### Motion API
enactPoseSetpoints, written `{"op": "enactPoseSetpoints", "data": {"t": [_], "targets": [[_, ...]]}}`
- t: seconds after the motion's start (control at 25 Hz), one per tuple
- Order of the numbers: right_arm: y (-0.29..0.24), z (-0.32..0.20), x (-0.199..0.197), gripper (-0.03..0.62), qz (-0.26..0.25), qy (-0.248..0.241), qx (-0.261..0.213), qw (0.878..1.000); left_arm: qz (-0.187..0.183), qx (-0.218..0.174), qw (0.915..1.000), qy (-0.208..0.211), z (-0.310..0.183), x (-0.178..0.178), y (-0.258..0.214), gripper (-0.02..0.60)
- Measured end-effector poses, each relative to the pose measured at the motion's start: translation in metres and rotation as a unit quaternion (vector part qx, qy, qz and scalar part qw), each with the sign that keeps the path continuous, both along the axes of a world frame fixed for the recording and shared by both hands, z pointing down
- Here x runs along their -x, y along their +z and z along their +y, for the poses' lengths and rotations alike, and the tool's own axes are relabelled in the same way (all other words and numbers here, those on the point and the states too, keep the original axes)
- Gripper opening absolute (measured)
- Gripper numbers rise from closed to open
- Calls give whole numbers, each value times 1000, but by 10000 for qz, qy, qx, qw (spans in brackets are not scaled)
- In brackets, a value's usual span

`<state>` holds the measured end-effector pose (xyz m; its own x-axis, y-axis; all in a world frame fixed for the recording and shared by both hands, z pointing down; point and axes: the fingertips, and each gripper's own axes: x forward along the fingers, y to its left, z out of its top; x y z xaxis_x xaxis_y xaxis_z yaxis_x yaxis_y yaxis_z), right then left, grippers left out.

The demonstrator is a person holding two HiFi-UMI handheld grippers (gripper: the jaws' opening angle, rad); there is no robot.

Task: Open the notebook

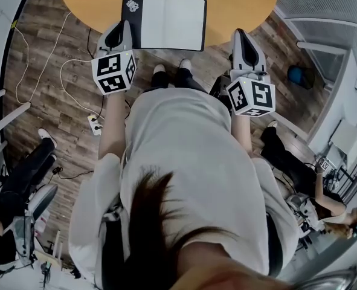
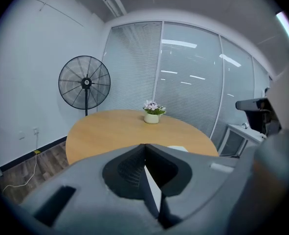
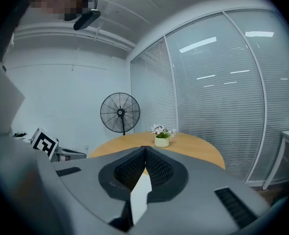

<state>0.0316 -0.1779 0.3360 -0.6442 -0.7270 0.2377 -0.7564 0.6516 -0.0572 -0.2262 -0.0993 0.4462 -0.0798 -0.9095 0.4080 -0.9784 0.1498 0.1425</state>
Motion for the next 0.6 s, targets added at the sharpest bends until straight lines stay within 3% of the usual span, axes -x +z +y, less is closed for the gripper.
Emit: {"op": "enactPoseSetpoints", "data": {"t": [0.6], "targets": [[-36,-17,0,2,29,-176,-499,9986,-390,-900,9951,144,-39,-23,-86,17]]}}
